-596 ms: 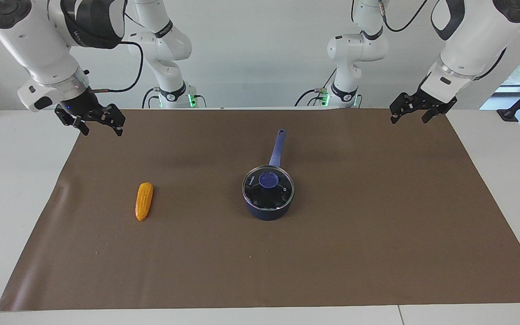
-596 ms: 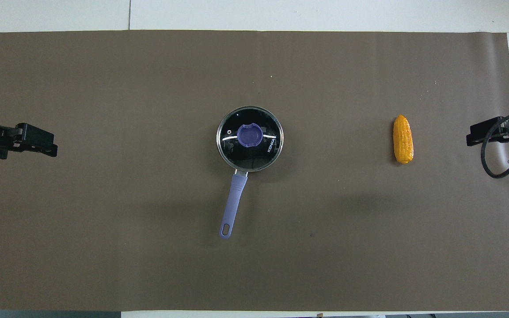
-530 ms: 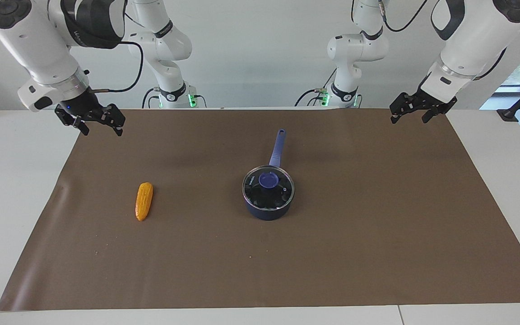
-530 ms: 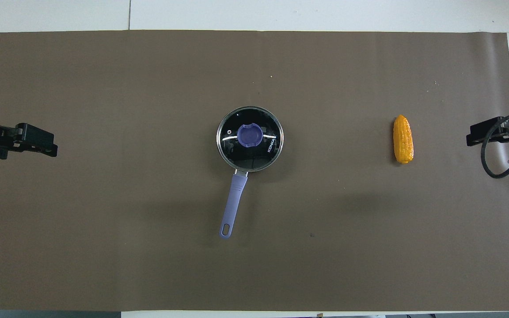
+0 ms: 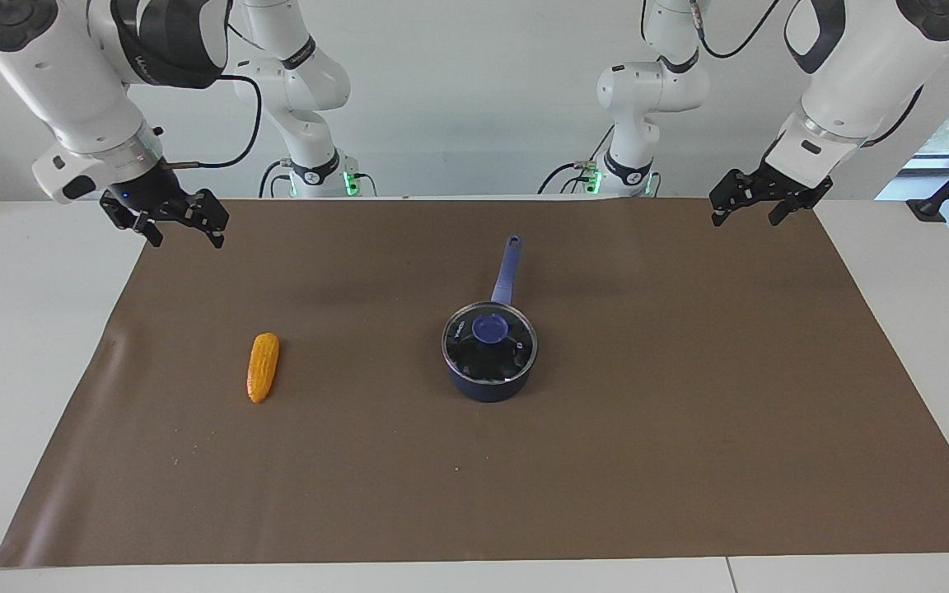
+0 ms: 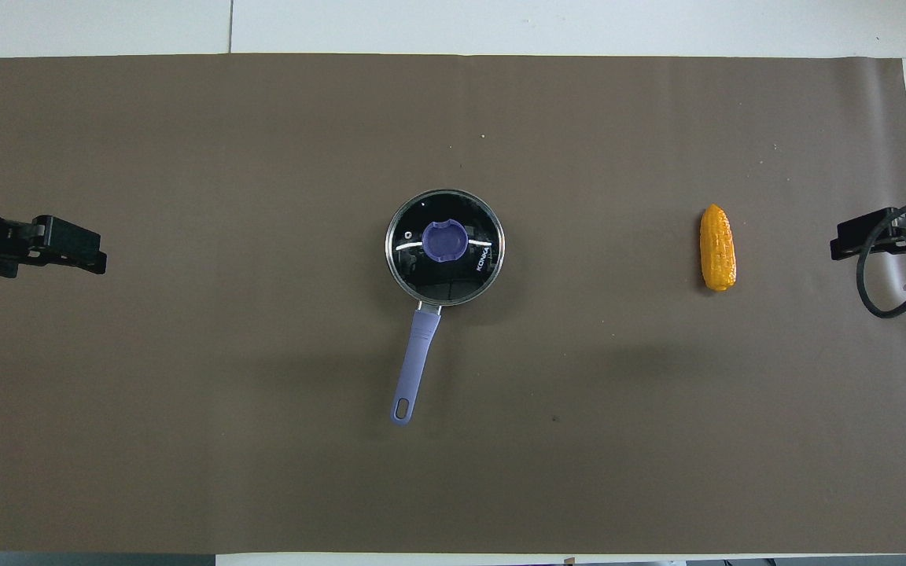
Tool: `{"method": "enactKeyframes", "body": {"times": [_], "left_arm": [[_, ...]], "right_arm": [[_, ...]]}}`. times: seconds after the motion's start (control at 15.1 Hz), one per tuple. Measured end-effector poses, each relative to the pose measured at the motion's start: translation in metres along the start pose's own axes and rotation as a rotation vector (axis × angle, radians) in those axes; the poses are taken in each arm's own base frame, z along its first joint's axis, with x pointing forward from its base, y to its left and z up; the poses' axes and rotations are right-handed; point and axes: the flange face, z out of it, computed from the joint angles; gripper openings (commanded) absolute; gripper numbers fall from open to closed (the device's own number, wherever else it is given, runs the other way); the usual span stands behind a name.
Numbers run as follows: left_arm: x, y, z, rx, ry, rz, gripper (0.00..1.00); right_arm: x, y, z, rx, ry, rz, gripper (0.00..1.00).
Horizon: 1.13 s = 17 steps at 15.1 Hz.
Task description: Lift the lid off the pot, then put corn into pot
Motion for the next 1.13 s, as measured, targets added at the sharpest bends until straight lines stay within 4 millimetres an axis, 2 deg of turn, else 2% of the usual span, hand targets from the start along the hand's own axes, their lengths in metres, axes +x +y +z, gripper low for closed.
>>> {"method": "enactKeyframes", "body": {"times": [0.13, 0.2, 0.4, 0.53, 0.66, 0.73, 0.86, 0.99, 1.13], "left_arm": [[0.005, 0.033, 0.003, -0.016, 0.034, -0.003, 1.00], [0.007, 0.062, 0.010, -0.026, 0.032, 0.006, 1.00], [0.027, 0.172, 0.047, -0.041, 0.013, -0.020, 1.00], [0.048, 0.244, 0.081, -0.044, -0.001, -0.038, 1.00], [0.062, 0.296, 0.117, -0.055, 0.007, -0.037, 1.00], [0.064, 0.315, 0.130, -0.061, 0.014, -0.027, 1.00], [0.062, 0.338, 0.149, -0.052, 0.011, -0.002, 1.00], [0.061, 0.346, 0.160, -0.020, 0.029, 0.020, 1.00], [0.060, 0.353, 0.168, -0.009, 0.042, 0.034, 1.00]], "right_arm": [[0.000, 0.000, -0.001, 0.000, 0.001, -0.001, 1.00], [-0.001, 0.000, 0.000, 0.000, 0.000, -0.014, 1.00], [0.001, -0.002, 0.007, 0.001, 0.019, -0.067, 1.00], [0.006, -0.008, 0.029, -0.001, 0.067, -0.083, 1.00], [0.010, -0.016, 0.067, -0.002, 0.091, -0.096, 1.00], [0.013, -0.022, 0.090, -0.002, 0.096, -0.100, 1.00], [0.019, -0.034, 0.134, -0.002, 0.092, -0.099, 1.00], [0.026, -0.044, 0.175, -0.003, 0.083, -0.083, 1.00], [0.028, -0.045, 0.211, -0.004, 0.092, -0.073, 1.00]]}}
